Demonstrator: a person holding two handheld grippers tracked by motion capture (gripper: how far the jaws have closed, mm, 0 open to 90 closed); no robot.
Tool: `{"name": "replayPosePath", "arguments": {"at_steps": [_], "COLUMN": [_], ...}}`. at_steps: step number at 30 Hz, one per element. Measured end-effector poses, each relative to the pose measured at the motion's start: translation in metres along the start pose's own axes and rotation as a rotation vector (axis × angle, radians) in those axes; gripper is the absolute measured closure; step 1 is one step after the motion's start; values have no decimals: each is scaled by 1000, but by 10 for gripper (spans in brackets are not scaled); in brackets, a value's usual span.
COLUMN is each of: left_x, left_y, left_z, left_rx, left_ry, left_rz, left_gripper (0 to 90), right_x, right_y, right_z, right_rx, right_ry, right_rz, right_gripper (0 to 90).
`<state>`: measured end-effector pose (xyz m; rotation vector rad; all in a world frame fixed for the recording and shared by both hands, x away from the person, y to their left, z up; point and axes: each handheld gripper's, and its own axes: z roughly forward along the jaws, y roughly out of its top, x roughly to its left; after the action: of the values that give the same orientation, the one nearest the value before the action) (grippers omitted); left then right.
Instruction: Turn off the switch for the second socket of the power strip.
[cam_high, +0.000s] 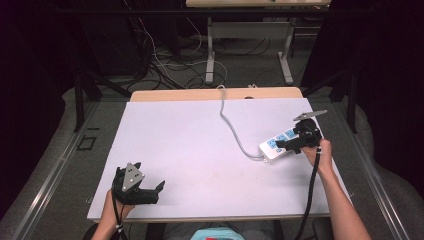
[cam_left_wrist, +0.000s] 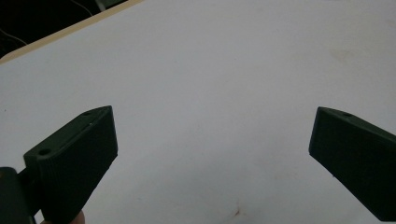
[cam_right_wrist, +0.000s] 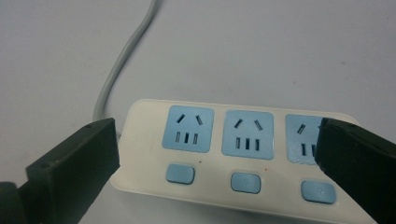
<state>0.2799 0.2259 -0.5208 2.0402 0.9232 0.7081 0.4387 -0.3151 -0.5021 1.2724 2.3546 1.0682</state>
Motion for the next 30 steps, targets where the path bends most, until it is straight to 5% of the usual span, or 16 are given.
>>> {"name": "replayPosePath", "arguments": {"at_steps": [18, 26, 27, 30], "left_x": [0, -1, -1, -1], "left_y": [1, 1, 1, 1], "left_z": [0, 0, 0, 0], "left_rx": [-3, 0, -1, -2], "left_ry": [3, -5, -1, 0], "left_rz": [8, 0, 10, 9], "left_gripper": [12, 13, 13, 14], "right_x": [-12, -15, -15, -15], "right_y": [-1, -4, -4, -4], "right_z": [5, 2, 0, -1], "right_rx": [14, 8, -1, -8], "right_ry": [-30, -45, -43, -47], "right_rz": [18, 15, 15, 11], "right_gripper": [2, 225, 347, 452]}}
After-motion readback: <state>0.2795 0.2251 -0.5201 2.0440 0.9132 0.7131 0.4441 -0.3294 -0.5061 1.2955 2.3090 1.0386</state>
